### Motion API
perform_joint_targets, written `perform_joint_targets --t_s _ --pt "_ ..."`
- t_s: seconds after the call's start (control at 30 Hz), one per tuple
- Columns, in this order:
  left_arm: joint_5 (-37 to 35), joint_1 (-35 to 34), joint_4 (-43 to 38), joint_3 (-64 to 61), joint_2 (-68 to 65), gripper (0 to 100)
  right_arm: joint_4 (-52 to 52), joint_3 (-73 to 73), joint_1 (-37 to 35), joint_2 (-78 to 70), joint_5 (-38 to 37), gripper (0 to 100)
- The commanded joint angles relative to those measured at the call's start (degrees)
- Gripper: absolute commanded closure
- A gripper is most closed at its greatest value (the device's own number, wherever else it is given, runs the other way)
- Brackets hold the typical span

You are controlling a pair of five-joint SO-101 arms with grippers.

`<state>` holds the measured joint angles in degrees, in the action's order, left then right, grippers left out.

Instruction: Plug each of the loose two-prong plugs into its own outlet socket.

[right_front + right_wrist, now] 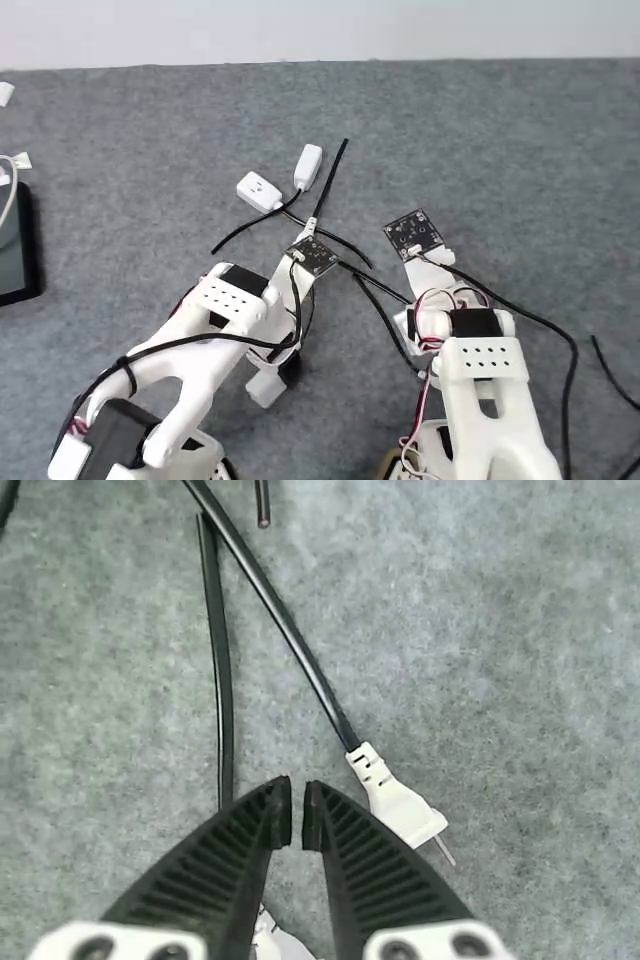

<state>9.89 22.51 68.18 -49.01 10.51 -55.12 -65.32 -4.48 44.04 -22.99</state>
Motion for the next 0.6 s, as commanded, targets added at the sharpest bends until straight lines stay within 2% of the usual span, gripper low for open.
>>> perform_joint_targets --t_s 0.0,0.13,0.2,0.3,0.5,0.57 --pt "-1.1 -0.4 -0.6 -0.5 2.0 89 0.5 0.4 -0.5 0.6 0.3 96.9" --pt "-6.9 0.1 -2.2 -3.2 2.1 98 0.5 0.4 -0.6 0.6 0.3 96.9" --pt "-7.8 -0.3 -3.0 -4.1 3.0 98 0.5 0.4 -0.7 0.6 0.3 96.9" --pt "-4.9 -0.3 -3.0 -5.8 10.5 98 0.5 0.4 -0.7 0.6 0.3 96.9" --pt "-0.9 -0.3 -2.5 -13.9 33.9 98 0.5 0.4 -0.4 0.6 0.3 96.9" --pt "-0.5 0.1 -0.1 -15.5 38.9 99 0.5 0.4 -0.5 0.6 0.3 96.9"
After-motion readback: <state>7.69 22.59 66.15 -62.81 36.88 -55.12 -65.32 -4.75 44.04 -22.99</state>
